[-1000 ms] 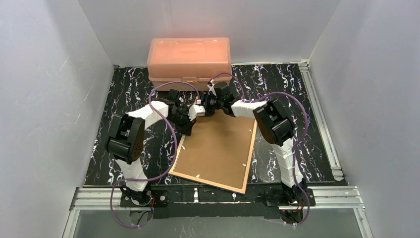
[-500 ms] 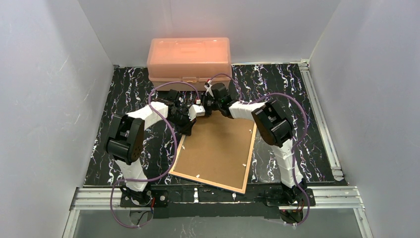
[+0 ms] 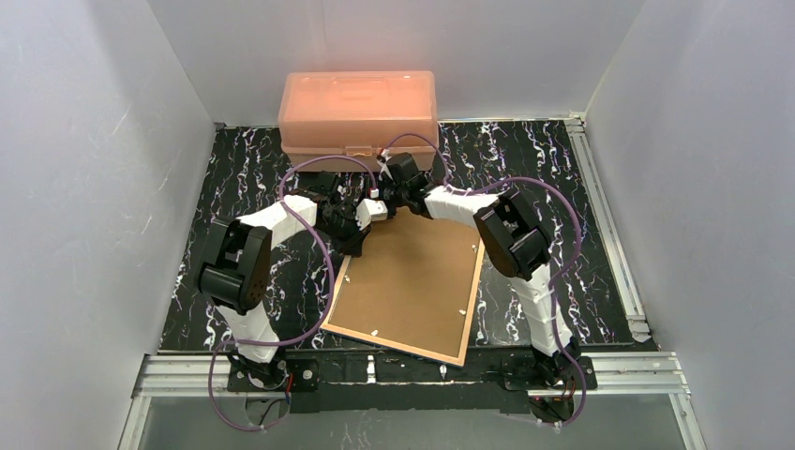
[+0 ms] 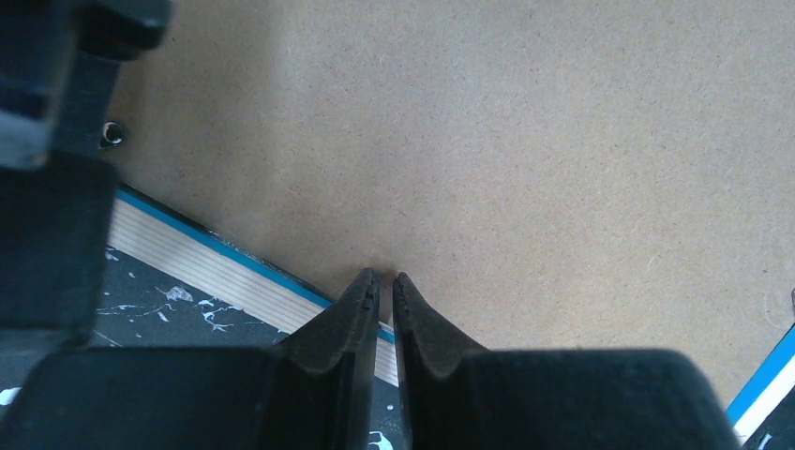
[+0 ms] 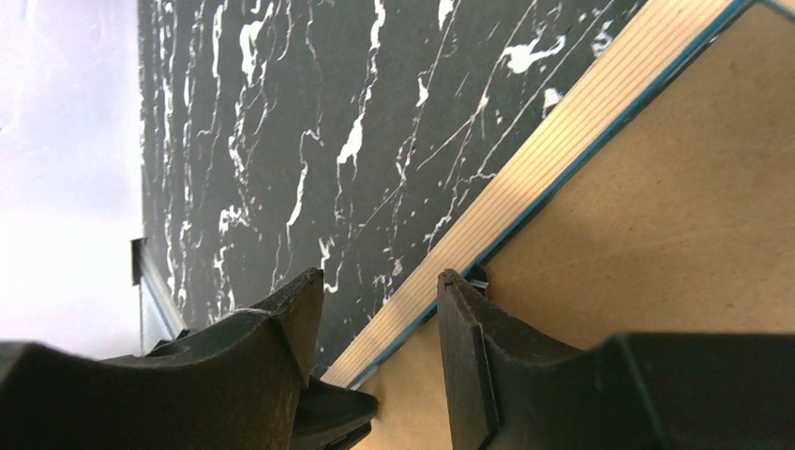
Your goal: Put the photo into the frame
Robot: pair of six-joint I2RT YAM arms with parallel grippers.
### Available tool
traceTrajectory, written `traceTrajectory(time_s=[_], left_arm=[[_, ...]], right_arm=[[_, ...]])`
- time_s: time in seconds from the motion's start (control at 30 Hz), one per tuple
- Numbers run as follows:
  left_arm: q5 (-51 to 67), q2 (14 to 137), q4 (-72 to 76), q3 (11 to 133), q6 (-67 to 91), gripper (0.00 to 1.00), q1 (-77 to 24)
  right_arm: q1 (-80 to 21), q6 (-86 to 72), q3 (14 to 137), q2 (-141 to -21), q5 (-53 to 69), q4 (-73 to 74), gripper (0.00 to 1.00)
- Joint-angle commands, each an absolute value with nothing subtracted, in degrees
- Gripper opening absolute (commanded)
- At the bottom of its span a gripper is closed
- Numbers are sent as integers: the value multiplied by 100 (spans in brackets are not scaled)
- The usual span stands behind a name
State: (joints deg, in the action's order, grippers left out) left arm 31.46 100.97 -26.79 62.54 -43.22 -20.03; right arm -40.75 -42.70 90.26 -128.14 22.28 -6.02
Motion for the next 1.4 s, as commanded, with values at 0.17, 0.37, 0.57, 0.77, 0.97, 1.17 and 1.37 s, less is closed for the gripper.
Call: traceTrajectory(time_s=[0.17, 0.37, 0.57, 0.77, 0.97, 1.17, 1.37], left_arm=[[2610, 10020, -2858, 6080, -4403, 11, -1982], [2586, 9977, -2888, 6028, -4433, 11, -1984], [2584, 9945, -2887, 5988, -4437, 11, -1979], [2582, 9929, -2877, 5941, -4447, 11, -1982], [2558, 9884, -2877, 5887, -4473, 11, -1980], [2561, 9847, -2887, 5888, -4463, 11, -1978], [2530, 9743, -2619, 5894, -4278, 11, -1978]], right_arm=[[-4153, -3591, 9507, -13092, 1741, 366, 56], [-4223, -3289, 9764, -13140, 1438, 751, 56], [-4241, -2898, 9897, -13034, 992, 1087, 56], [-4245, -2904, 9839, -12932, 1028, 893, 56], [-4228, -2948, 9764, -12829, 1060, 761, 56], [-4135, -3254, 9633, -12727, 1574, 383, 57], [-3883, -3577, 9444, -12665, 1981, 45, 57]])
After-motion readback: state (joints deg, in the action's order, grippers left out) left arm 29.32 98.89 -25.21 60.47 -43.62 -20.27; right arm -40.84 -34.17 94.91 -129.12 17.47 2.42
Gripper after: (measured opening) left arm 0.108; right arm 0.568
